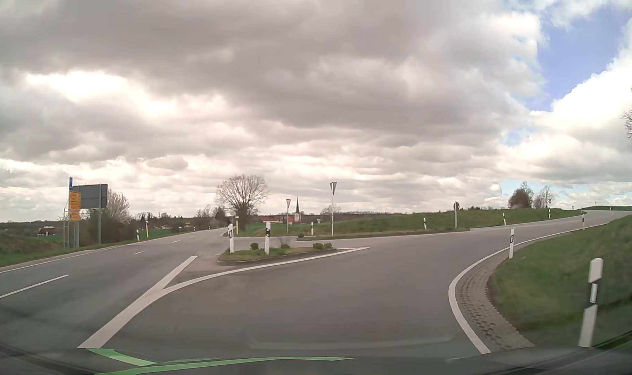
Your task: Follow the waypoints while adhering to traffic rules and regulations
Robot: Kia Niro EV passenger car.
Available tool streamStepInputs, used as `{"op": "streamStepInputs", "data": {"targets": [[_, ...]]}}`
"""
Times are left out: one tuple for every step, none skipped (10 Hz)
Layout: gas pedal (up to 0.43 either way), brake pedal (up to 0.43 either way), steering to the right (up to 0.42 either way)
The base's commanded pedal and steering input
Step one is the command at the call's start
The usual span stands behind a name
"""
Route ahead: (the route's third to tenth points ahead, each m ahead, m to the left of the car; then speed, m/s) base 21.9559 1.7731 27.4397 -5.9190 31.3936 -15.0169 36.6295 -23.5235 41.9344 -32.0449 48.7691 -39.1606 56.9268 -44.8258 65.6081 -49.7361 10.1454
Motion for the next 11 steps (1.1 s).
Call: {"op": "streamStepInputs", "data": {"targets": [[0.000, 0.146, 0.121], [0.000, 0.110, 0.129], [0.000, 0.000, 0.136], [0.000, 0.000, 0.144], [0.000, 0.000, 0.155], [0.000, 0.000, 0.164], [0.000, 0.000, 0.169], [0.000, 0.000, 0.173], [0.000, 0.000, 0.175], [0.059, 0.000, 0.176], [0.110, 0.000, 0.178]]}}
